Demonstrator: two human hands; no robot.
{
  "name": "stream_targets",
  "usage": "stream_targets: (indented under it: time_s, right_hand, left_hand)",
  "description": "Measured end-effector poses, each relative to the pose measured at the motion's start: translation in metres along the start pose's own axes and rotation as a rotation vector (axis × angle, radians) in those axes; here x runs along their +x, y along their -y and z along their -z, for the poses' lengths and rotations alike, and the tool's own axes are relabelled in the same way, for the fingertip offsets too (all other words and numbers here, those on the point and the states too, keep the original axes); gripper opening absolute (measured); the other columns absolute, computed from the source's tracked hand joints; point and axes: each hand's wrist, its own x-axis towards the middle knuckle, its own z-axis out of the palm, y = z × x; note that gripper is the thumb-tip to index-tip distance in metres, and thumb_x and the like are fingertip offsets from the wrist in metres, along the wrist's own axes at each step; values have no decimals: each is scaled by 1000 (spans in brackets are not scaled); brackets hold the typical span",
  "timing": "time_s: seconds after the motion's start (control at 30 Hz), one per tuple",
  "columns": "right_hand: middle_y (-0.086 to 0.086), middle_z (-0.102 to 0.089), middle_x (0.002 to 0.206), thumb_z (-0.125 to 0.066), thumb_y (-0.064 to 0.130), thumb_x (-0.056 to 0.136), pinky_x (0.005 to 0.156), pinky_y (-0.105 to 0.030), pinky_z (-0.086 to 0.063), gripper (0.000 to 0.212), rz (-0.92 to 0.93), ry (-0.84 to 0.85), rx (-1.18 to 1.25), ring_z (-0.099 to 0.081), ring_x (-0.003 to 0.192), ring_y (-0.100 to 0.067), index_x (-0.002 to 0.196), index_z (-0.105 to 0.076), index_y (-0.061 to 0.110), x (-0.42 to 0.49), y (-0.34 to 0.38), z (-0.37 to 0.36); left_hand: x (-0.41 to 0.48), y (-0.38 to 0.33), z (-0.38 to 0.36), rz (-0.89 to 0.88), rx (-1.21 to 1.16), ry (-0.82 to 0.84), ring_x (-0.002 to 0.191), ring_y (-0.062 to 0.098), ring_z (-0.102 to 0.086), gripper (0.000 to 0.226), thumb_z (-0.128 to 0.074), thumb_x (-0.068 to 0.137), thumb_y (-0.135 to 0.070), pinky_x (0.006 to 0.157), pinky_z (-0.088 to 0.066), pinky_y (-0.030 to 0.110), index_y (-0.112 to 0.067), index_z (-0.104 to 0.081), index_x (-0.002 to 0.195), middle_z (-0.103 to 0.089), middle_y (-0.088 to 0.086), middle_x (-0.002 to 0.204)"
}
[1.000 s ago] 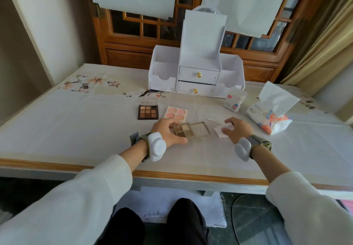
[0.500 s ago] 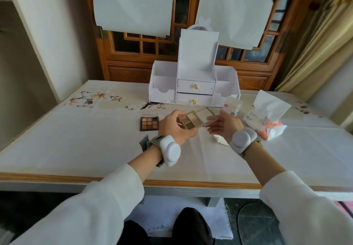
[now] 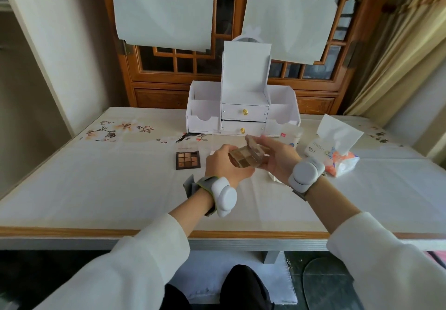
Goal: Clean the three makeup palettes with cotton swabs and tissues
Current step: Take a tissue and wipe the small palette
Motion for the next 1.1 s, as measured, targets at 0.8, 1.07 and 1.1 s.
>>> stream_targets:
  time_s: [0.8,1.07,1.1]
  right_hand:
    - [-14,-61,78,-63,3,83,64,-24,-55,6,-71,-87,-36,-59,67,-22,88,-63,-1,11,-25,-13]
    - [-12,-63,80,-65,2,82,63,-20,-54,20,-19,-120,-121,-59,68,-19,100,-63,-5,29,-31,-2]
    - [-12,-63,78,-65,2,82,61,-20,-54,15,-20,-130,-122,-59,67,-19,96,-64,-3,36,-31,1]
  left_hand:
    - [31,20,0,462,-679,90,38,5,-57,21,-53,95,-7,44,-52,20,12,-58,103,-58,12,67]
    - [50,32,-11,437,-604,108,42,5,-57,19,-57,94,-10,47,-52,20,7,-62,100,-62,9,70]
    - [55,34,-12,427,-569,127,46,7,-58,20,-57,93,-11,48,-52,20,6,-61,102,-64,10,75]
